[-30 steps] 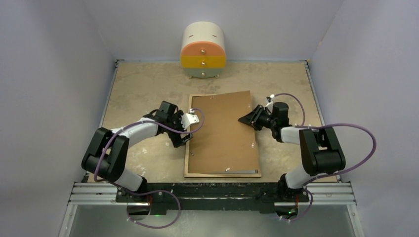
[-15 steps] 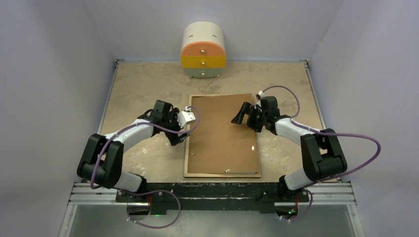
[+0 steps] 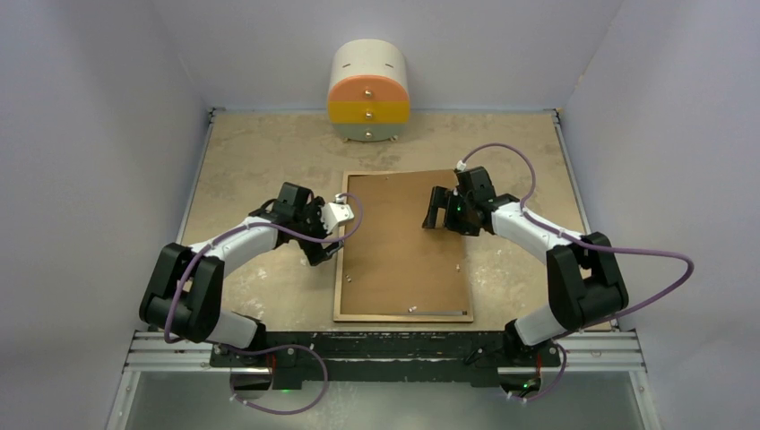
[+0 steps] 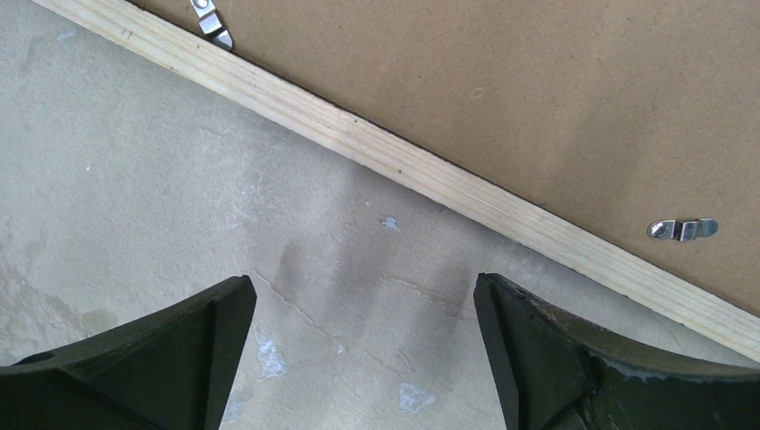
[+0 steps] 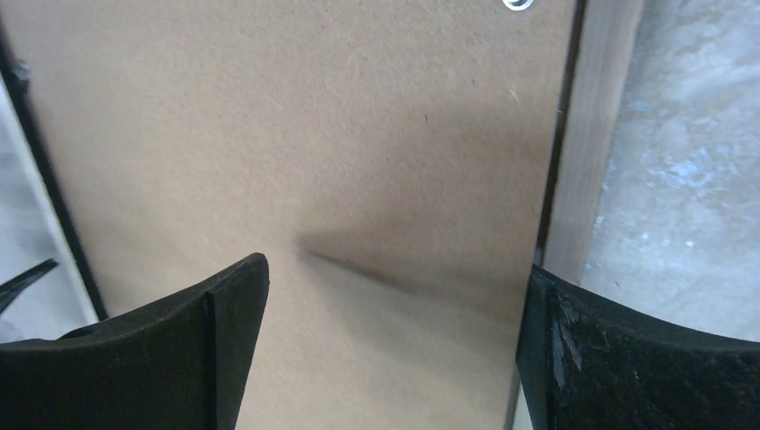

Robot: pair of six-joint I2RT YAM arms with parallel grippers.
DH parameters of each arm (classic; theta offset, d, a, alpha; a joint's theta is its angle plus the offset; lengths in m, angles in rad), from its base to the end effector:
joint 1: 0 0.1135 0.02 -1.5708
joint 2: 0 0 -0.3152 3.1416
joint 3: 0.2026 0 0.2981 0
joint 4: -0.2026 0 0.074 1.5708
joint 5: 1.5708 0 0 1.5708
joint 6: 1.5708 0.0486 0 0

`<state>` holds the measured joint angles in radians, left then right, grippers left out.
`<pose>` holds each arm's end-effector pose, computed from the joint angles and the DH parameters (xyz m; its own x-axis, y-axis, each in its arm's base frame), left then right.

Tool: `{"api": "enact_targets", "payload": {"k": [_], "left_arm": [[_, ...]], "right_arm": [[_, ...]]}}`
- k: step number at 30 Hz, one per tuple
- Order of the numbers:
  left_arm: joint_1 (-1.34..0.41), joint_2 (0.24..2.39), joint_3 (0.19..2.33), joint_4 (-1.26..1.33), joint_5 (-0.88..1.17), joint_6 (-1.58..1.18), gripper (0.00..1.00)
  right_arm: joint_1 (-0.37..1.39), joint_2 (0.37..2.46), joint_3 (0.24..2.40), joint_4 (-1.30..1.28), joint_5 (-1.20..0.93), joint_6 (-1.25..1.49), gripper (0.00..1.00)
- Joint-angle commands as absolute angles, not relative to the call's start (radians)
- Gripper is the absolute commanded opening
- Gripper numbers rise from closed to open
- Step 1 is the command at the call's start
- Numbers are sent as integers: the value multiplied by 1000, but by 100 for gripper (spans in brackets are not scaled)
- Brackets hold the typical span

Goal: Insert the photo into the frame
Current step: Place the photo frame item in the photo frame, then install the photo frame at the center of the board.

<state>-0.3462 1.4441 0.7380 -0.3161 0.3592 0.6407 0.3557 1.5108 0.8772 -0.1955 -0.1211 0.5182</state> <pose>0.2798 -0.1191 0.1804 -0.3505 0.7213 -0.5974 0.8727 0.4830 0.0713 0.3303 0.1290 0.2135 -0.8095 0.2238 -0.5427 -0.0244 0.9109 0.4120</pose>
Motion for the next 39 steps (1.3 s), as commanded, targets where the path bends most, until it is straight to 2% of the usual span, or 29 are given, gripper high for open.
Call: {"api": "enact_targets", "payload": {"k": [1,11,17,20,24,28,33,39], "left_arm": [[-330,1398,732,-318,388,663,100],[-323,1393,764,-382,416,675,100],[-307,1401,803,-388,475,607,100],[-299,1406,819,-399,529,569,99],[-299,1420,824,-416,579,542,96],[-299,1449,820,-432,621,533,93],[-298,1490,815,-428,644,538,86],[-288,1531,818,-429,680,521,73]], "right_arm": [[362,1490,942,-293,-44,452,99],[361,1465,1060,-397,-7,406,99],[353,1402,1068,-360,-88,551,99],[347,1375,978,-195,-297,588,99],[399,1304,818,67,-381,714,99],[507,1272,736,130,-359,750,89],[595,1227,680,62,-325,746,84],[681,1276,646,135,-327,750,75]]}}
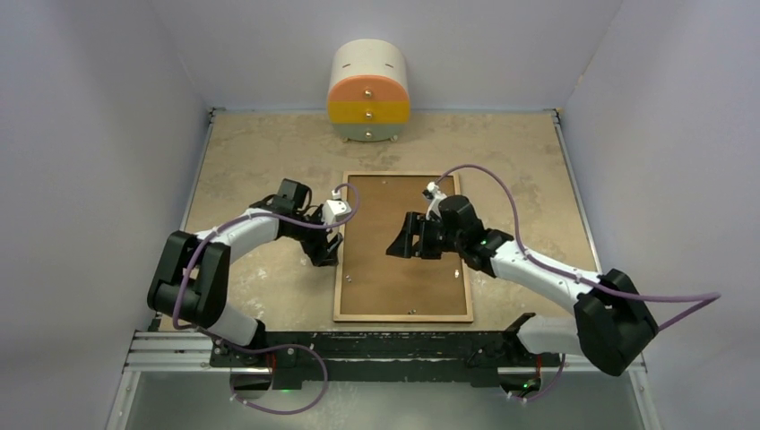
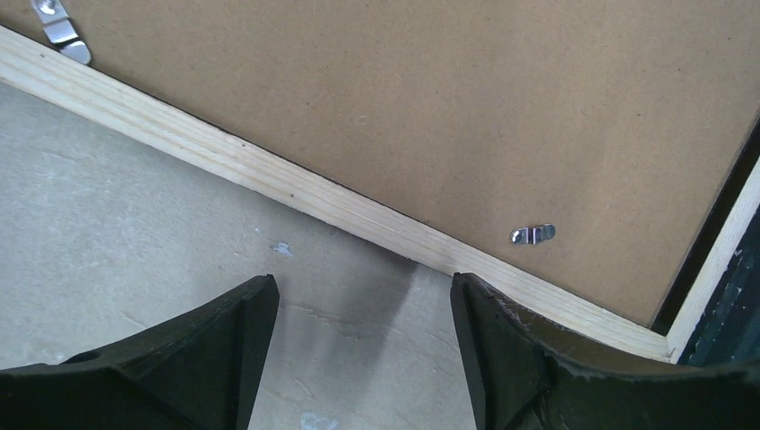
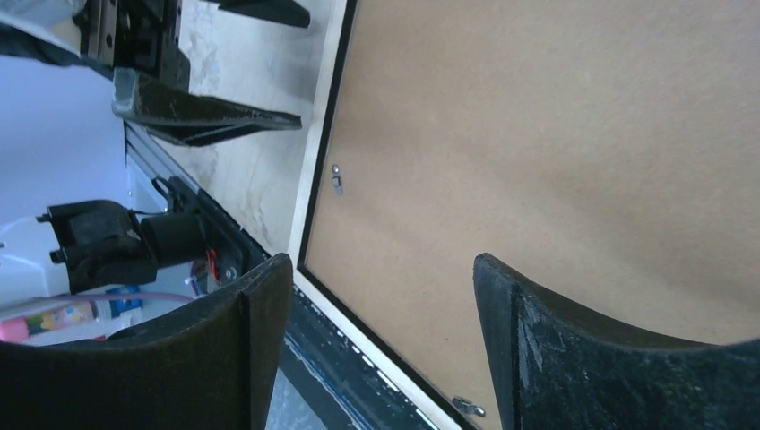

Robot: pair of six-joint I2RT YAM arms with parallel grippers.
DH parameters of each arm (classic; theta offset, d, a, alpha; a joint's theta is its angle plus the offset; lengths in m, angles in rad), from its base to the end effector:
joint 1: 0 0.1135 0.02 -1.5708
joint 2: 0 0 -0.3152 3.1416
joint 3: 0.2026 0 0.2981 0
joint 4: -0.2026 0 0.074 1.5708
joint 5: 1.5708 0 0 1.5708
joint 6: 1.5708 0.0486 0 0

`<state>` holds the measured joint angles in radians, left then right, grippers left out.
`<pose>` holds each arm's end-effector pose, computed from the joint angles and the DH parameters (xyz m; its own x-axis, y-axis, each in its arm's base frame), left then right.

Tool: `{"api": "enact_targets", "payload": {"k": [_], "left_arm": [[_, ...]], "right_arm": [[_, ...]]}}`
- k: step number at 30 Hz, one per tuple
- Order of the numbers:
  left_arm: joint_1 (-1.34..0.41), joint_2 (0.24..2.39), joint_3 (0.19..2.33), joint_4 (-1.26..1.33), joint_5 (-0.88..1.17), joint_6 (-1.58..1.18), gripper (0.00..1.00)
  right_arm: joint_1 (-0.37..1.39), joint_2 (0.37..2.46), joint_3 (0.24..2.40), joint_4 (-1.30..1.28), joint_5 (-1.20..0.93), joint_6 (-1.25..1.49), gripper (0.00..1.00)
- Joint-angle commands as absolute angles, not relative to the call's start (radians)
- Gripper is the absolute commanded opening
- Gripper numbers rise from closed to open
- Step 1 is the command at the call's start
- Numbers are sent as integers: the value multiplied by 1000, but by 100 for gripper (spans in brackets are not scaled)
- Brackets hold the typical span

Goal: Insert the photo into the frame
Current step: Install the photo frame at the center of the board.

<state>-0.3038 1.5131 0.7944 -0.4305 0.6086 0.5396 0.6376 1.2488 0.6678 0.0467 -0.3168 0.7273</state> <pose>0.2853 -0.1186 0.1772 -0.5061 0.6005 -0.6191 0.8494 0.4713 -0.2373 0.2326 0.1912 0.2412 -0.8250 0.1751 -0.5374 -0.3114 0.6527 0.6907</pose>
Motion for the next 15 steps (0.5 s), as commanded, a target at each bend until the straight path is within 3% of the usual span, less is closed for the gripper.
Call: {"api": "enact_targets", "payload": {"k": [1,15], "left_arm": [[-284,1536,820,-429,689,518,72],[-281,1594,850,-426,718,494,63]], "right_arm": [[694,1303,646,176,-334,756,74],[913,1659,762,486,-291,766,64]]}}
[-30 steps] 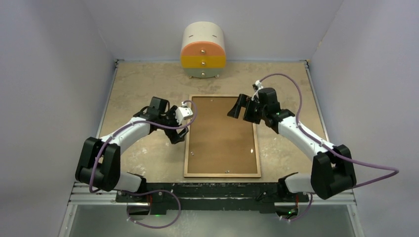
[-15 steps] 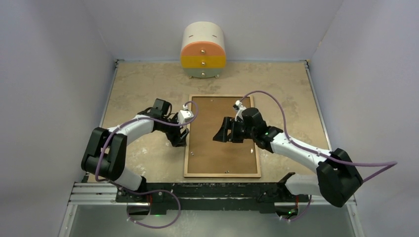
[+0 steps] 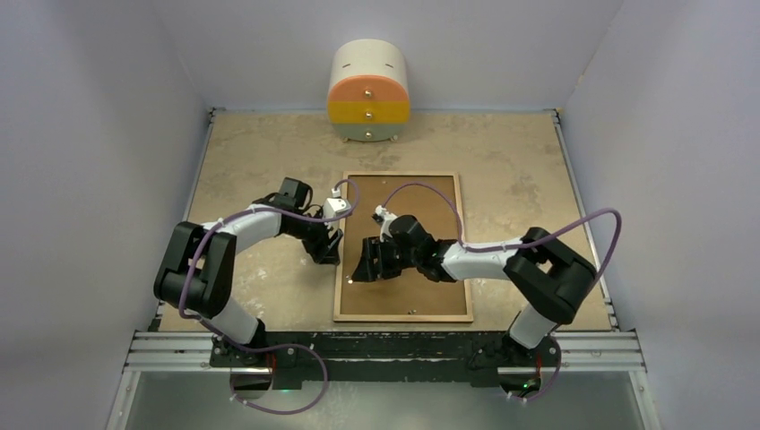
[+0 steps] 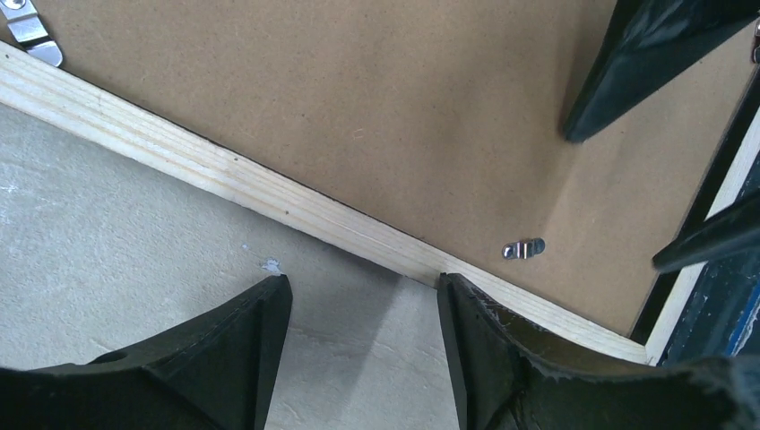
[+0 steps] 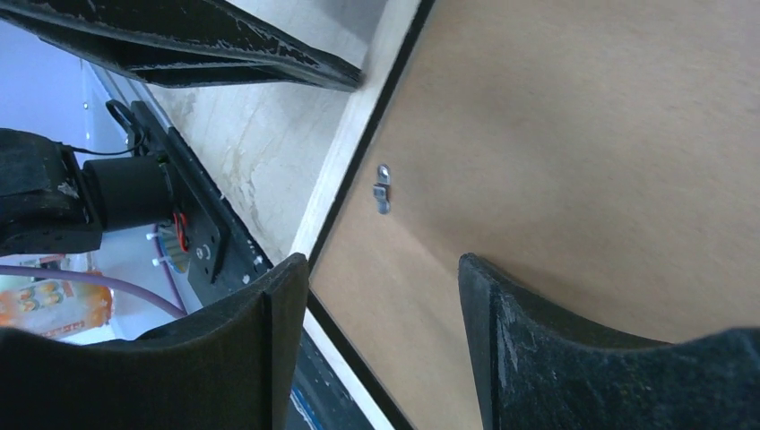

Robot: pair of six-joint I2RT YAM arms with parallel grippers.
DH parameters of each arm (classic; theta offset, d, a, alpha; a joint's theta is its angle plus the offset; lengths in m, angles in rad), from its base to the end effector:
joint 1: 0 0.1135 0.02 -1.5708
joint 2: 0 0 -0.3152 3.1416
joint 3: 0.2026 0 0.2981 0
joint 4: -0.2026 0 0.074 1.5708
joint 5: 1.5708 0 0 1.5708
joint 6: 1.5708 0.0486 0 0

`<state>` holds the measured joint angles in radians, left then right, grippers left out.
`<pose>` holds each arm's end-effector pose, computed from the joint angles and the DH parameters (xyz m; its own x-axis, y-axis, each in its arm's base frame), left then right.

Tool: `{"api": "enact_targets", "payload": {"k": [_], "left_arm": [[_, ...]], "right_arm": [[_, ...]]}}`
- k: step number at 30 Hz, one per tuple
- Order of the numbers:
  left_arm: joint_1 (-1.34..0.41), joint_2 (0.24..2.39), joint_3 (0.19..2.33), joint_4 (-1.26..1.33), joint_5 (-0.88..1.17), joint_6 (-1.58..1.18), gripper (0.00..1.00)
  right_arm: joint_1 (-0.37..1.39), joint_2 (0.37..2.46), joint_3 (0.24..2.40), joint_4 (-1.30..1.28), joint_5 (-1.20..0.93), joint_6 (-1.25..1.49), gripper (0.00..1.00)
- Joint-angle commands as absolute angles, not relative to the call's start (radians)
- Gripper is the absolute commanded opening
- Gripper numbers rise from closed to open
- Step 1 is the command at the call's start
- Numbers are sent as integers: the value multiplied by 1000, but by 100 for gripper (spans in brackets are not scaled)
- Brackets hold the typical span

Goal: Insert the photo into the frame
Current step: Install the photo frame at the center of the board.

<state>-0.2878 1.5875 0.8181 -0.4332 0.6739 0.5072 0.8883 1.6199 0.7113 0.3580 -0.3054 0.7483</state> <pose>0.2954 -0.1191 0.1641 -0.5696 0.5645 -0.5974 0.8167 0.4706 -0.3341 0.2188 0.2924 0.1719 -0.8554 -0.0235 -0.5175 -0.4363 0.5714 0.6951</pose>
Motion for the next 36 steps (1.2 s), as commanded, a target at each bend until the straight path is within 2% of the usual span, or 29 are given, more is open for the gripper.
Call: {"api": "enact_targets", "payload": {"k": [1,14,36], "left_arm": [[-280,1595,850,-428,718,494,63],[-281,1603,851,-436,705,498,61],[-281,1608,861,-434,692,507,61]], "right_arm": [[922,1671,764,497,-289,768,63],[962,1766,782,575,-309,787,57],[991,1817,779,623,-314,842,54]]}}
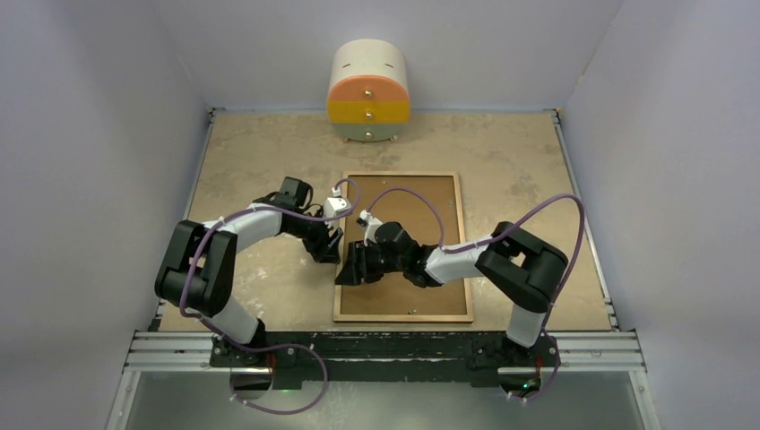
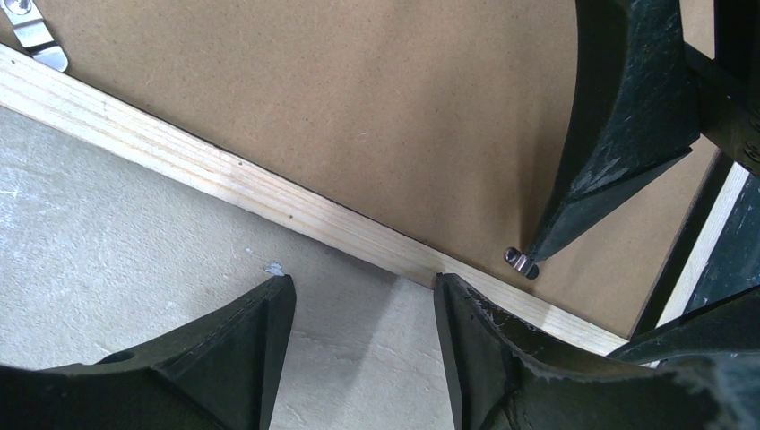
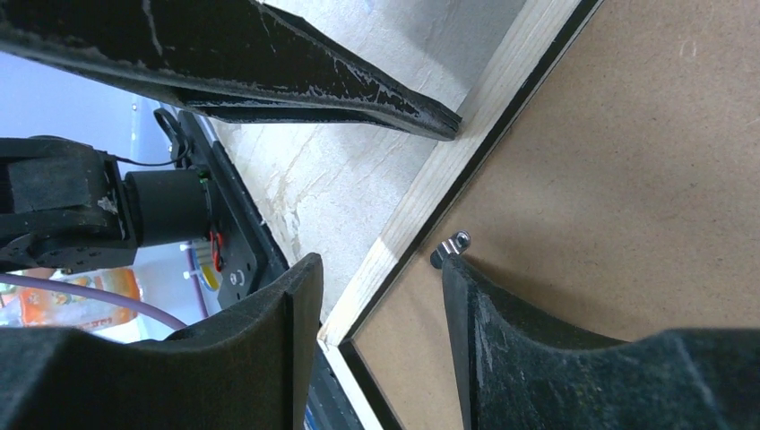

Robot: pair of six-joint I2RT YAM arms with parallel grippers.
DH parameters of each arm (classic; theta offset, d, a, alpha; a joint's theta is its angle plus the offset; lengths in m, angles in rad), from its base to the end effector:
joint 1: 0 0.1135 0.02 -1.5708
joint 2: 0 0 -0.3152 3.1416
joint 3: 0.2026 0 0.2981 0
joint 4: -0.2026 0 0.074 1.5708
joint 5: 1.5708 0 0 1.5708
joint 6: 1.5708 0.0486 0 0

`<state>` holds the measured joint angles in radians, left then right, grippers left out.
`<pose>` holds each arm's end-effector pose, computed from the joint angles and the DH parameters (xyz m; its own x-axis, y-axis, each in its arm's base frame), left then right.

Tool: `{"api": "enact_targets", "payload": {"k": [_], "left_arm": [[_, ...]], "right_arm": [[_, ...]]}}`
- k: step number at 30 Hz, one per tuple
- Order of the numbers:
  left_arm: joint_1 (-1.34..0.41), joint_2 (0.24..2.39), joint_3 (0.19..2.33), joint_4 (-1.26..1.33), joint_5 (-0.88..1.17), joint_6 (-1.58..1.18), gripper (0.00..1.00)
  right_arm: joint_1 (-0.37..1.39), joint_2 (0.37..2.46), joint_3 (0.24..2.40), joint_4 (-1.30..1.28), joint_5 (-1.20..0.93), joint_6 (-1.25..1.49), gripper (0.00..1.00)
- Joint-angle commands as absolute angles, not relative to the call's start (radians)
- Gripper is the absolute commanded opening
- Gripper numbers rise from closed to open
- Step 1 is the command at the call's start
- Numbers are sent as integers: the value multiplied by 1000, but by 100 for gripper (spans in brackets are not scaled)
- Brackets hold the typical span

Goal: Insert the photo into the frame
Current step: Install the photo frame at the center of the board.

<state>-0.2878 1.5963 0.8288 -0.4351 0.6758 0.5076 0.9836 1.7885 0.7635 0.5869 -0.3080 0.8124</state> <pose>0.2983 -0.1200 0.1646 -0.5692 0.5640 -0.5982 0.8171 0.4692 -0.3351 0.2093 0.3411 0.1518 -0.8480 -0.0255 -0.5294 -0.4796 0.4623 0.7458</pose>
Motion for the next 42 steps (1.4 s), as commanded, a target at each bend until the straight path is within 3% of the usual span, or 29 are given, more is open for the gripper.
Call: {"api": "enact_targets", "payload": {"k": [1,19,30,42], "left_arm": [[-281,1608,861,-434,692,507,61],[-281,1612,862,-456,711,532,57],[-281,1640,872,-482,721,544,40],[-281,1641,871,-480,711,537,38]], "right_arm": [[991,1820,779,624,-310,847,54],[991,1825,752,751,-211,942,52],[1025,1725,691,667,-181,953,52],[1038,1821,741,669,-189,946,51]]}}
